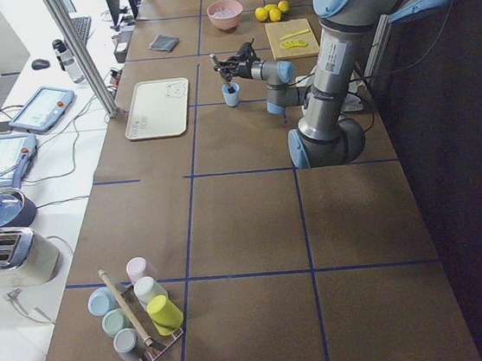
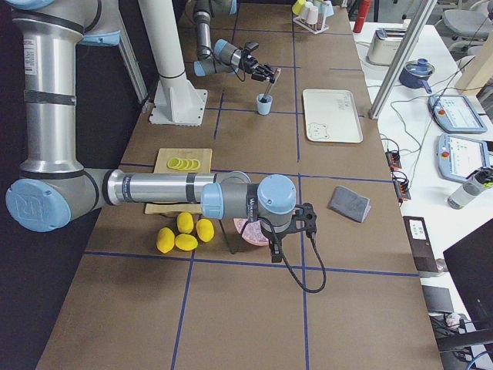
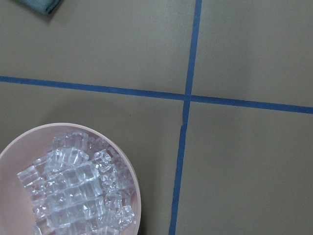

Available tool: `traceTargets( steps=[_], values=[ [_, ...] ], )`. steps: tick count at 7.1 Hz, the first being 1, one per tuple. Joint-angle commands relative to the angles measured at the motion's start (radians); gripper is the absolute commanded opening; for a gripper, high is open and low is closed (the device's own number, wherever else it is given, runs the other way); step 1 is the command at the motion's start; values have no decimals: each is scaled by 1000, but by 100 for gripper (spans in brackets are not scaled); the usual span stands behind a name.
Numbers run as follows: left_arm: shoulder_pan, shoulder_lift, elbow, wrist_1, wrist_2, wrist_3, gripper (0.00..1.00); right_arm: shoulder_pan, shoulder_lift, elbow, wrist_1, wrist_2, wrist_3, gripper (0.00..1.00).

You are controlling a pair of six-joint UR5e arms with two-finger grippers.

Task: Mash ice and strawberries in cup
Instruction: 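Press the steel rod down into the cup with the left gripper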

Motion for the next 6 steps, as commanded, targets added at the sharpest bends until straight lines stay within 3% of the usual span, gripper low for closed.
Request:
traceTargets(
  steps=[1, 6],
  values=[
    [1, 0, -4, 0, -1, 0, 0, 0, -1, 0, 0, 0, 0, 99],
    [-27, 14, -125, 3, -35, 12, 0, -1, -2, -4, 3, -1, -3, 99]
  ],
)
